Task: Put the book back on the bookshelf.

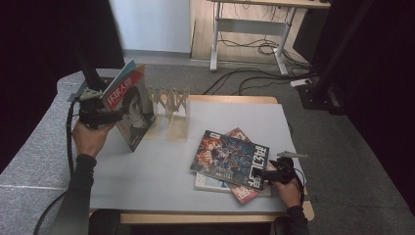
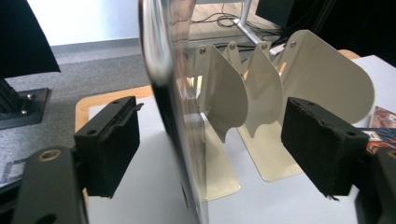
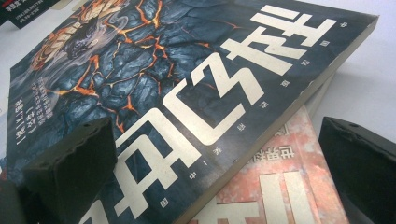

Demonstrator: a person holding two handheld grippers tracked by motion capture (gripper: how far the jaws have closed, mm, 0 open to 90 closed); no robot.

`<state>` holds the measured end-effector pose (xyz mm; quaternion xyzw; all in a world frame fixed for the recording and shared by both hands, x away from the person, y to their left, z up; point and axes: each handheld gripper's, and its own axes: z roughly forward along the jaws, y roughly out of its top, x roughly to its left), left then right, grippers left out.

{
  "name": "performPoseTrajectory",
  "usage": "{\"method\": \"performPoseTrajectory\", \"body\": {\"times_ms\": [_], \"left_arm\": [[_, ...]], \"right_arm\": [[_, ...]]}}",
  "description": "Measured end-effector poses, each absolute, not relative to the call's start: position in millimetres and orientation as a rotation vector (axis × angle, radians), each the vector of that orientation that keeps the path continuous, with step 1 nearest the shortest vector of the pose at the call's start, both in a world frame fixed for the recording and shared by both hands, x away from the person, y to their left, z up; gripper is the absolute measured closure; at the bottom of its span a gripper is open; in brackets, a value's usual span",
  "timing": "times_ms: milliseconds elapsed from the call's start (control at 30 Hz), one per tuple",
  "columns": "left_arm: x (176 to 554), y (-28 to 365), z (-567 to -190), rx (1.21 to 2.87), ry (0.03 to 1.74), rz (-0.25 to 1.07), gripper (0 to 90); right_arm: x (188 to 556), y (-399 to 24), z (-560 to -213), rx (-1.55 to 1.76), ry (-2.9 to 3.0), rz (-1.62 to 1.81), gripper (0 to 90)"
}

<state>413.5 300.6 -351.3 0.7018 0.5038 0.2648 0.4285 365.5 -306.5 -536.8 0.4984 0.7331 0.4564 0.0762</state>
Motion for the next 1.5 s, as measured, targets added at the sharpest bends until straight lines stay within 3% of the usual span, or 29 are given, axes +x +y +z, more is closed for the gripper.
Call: {"method": "performPoseTrajectory", "body": {"times_ms": [367, 633, 1067, 1500], "left_arm": [[390.4, 295.8, -363.3, 1.799, 1.199, 0.654, 13.2], [370.9, 287.3, -374.4, 1.854, 1.177, 0.619, 0.1], [349.1, 242.1, -396.4, 1.931, 1.02, 0.507, 0.0], [360.8, 199.3, -432.2, 1.992, 0.919, 0.41, 0.0]], "right_arm": [[365.5, -306.5, -536.9, 1.494, 2.198, 1.368, 0.0], [365.6, -306.4, -537.1, 1.492, 2.195, 1.371, 0.0], [365.6, -306.6, -537.2, 1.49, 2.196, 1.371, 0.0], [365.6, -306.6, -537.2, 1.489, 2.195, 1.371, 0.0]]}}
